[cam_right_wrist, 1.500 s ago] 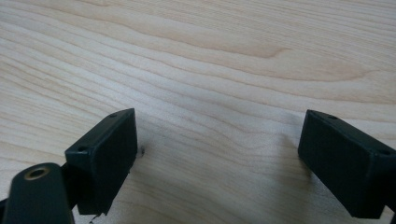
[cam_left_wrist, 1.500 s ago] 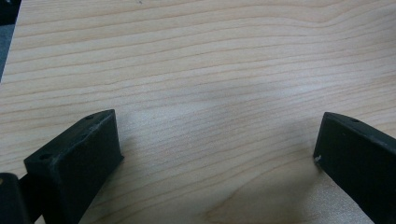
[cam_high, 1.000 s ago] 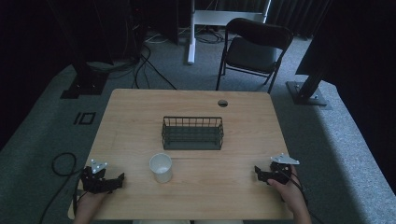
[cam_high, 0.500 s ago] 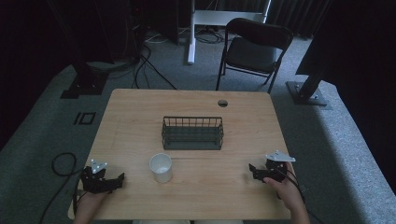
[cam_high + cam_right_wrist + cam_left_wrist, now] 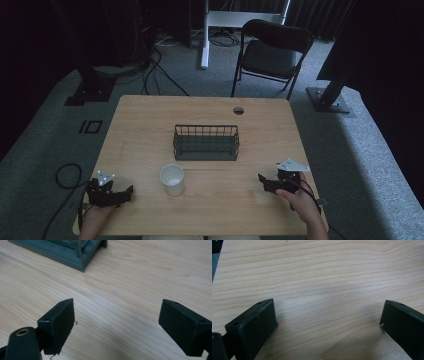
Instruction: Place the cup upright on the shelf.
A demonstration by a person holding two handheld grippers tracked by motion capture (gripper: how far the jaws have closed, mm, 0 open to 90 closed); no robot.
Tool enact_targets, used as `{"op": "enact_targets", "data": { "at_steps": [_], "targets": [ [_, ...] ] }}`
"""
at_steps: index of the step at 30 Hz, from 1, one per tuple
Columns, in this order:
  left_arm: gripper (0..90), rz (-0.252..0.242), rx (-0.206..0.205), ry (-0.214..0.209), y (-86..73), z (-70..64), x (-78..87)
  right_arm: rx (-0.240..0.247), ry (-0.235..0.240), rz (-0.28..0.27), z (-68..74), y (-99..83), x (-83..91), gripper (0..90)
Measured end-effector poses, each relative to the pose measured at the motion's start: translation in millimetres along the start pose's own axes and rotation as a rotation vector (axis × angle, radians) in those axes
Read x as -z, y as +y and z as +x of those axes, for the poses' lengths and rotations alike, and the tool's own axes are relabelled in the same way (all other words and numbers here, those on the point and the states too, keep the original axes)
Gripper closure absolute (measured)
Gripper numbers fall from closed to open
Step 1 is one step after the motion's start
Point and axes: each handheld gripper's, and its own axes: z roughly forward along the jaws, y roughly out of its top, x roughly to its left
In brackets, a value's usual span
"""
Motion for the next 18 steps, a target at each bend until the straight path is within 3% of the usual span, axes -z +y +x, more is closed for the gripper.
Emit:
{"op": "enact_targets", "data": {
  "at_steps": [12, 18],
  "targets": [
    [0.7, 0.0, 0.0, 0.0, 0.0, 0.0, 0.0, 0.042, 0.058, -0.031, 16.4, 10.8, -0.9, 13.1],
    [0.8, 0.0, 0.0, 0.0, 0.0, 0.0, 0.0, 0.056, 0.099, -0.018, 32.5, 15.8, -7.0, 13.1]
  ]
}}
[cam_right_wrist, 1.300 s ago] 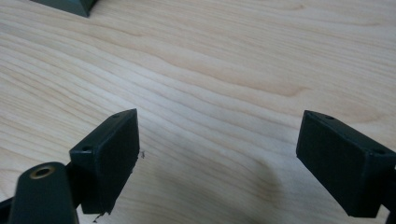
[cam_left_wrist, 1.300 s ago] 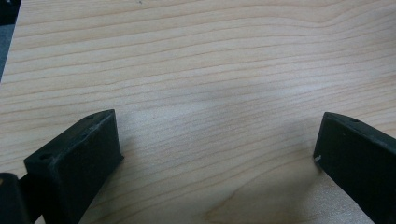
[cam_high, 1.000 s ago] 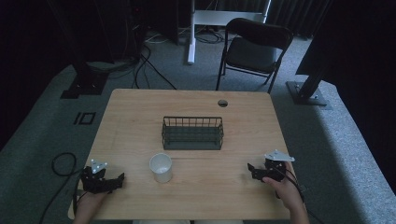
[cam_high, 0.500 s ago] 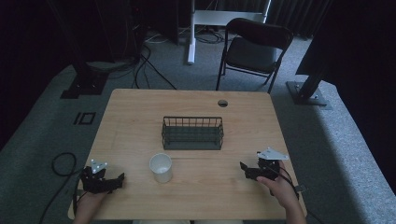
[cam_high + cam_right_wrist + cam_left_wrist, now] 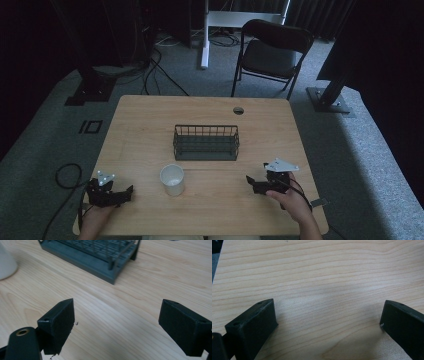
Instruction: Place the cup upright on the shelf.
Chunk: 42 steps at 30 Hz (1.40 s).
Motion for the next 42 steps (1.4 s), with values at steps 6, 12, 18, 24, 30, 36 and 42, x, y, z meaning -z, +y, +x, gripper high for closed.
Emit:
{"op": "enact_targets", "data": {
  "at_steps": [6, 12, 18, 24, 30, 36, 42],
  "targets": [
    [0.7, 0.0, 0.0, 0.0, 0.0, 0.0, 0.0, 0.024, 0.04, -0.007, 13.7, 8.6, -7.3, 13.1],
    [0.7, 0.0, 0.0, 0.0, 0.0, 0.0, 0.0, 0.052, 0.083, -0.015, 26.4, 15.0, -13.6, 13.1],
    [0.7, 0.0, 0.0, 0.0, 0.0, 0.0, 0.0, 0.075, 0.119, -0.017, 37.6, 19.6, -17.2, 13.4],
    [0.7, 0.0, 0.0, 0.0, 0.0, 0.0, 0.0, 0.093, 0.165, -0.026, 50.0, 23.6, -21.2, 13.4],
    [0.7, 0.0, 0.0, 0.0, 0.0, 0.0, 0.0, 0.107, 0.215, -0.035, 63.5, 27.2, -25.8, 13.4],
    [0.7, 0.0, 0.0, 0.0, 0.0, 0.0, 0.0, 0.128, 0.254, -0.045, 75.1, 30.8, -29.7, 13.4],
    [0.7, 0.0, 0.0, 0.0, 0.0, 0.0, 0.0, 0.162, 0.297, -0.052, 89.1, 35.5, -34.1, 13.4]
  ]
}}
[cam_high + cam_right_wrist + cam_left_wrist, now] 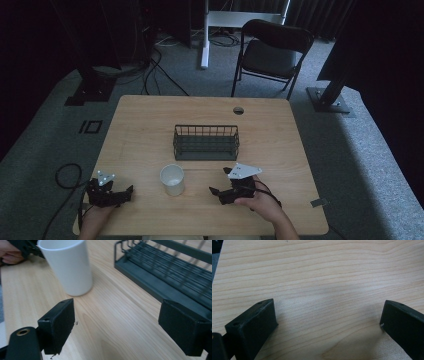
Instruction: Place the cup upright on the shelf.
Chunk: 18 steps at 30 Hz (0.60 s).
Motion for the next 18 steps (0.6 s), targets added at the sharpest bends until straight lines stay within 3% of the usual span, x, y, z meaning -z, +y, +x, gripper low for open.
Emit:
{"op": "enact_targets", "data": {
  "at_steps": [18],
  "targets": [
    [0.8, 0.0, 0.0, 0.0, 0.0, 0.0, 0.0, 0.048, 0.075, -0.016, 18.4, 12.2, -26.0, 13.4]
  ]
}}
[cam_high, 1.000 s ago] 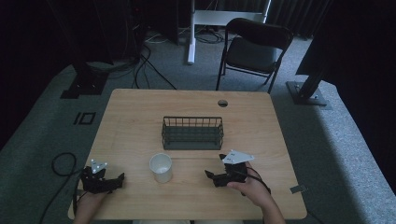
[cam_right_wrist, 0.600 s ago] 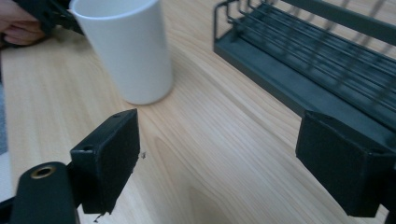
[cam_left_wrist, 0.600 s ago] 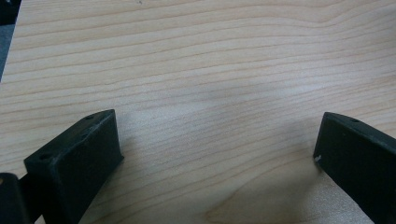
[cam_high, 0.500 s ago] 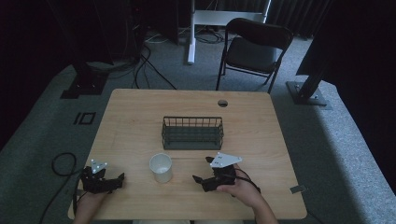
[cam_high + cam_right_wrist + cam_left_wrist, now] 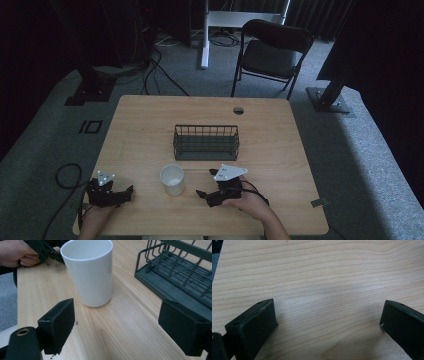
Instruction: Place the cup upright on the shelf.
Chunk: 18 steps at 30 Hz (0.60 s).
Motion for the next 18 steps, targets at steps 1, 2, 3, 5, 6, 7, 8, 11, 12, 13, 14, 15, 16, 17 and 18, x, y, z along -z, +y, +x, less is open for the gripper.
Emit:
{"op": "enact_targets", "data": {
  "at_steps": [1, 2, 3, 5, 6, 7, 8, 11, 12, 13, 14, 15, 16, 17, 18],
  "targets": [
    [0.7, 0.0, 0.0, 0.0, 0.0, 0.0, 0.0, 0.007, 0.002, 0.003, 0.8, 0.6, -1.3, 13.4],
    [0.7, 0.0, 0.0, 0.0, 0.0, 0.0, 0.0, 0.009, 0.005, 0.004, 1.5, 1.1, -2.9, 13.4],
    [0.7, 0.0, 0.0, 0.0, 0.0, 0.0, 0.0, 0.006, 0.007, 0.004, 2.2, 1.6, -4.4, 13.4],
    [0.7, 0.0, 0.001, 0.0, 0.0, 0.0, 0.0, 0.02, 0.012, 0.006, 3.9, 2.6, -7.9, 13.4],
    [0.7, 0.0, 0.001, 0.0, 0.0, -0.1, 0.0, 0.022, 0.015, 0.007, 5.1, 3.1, -9.9, 13.4],
    [0.8, 0.0, 0.001, 0.0, 0.0, -0.1, 0.0, 0.023, 0.02, 0.007, 6.1, 3.6, -11.9, 13.4],
    [0.7, -0.001, 0.001, 0.0, 0.0, -0.1, 0.0, 0.028, 0.025, 0.007, 7.0, 3.8, -13.8, 13.4],
    [0.7, -0.001, 0.001, 0.0, 0.0, -0.1, 0.0, 0.03, 0.036, 0.008, 9.6, 5.1, -19.3, 13.4],
    [0.7, -0.001, 0.001, 0.0, 0.0, -0.1, -0.1, 0.032, 0.037, 0.007, 10.4, 5.7, -20.9, 13.4],
    [0.8, -0.001, 0.001, 0.0, 0.0, -0.1, -0.1, 0.031, 0.042, 0.008, 11.3, 6.6, -22.8, 13.4],
    [0.7, -0.001, 0.002, 0.0, 0.0, -0.1, -0.1, 0.031, 0.043, 0.005, 11.7, 7.2, -24.0, 13.4],
    [0.7, -0.001, 0.001, 0.0, 0.0, -0.1, -0.1, 0.032, 0.047, 0.004, 12.3, 8.0, -25.4, 13.4],
    [0.7, -0.001, 0.001, 0.0, 0.0, -0.1, -0.1, 0.038, 0.049, 0.005, 13.2, 8.8, -26.8, 13.3],
    [0.8, -0.001, 0.001, 0.0, 0.0, -0.1, -0.1, 0.036, 0.055, 0.003, 14.2, 9.7, -28.1, 12.9],
    [0.7, -0.001, 0.002, 0.0, 0.0, -0.1, -0.1, 0.027, 0.063, 0.003, 15.1, 10.6, -29.3, 12.5]
  ]
}}
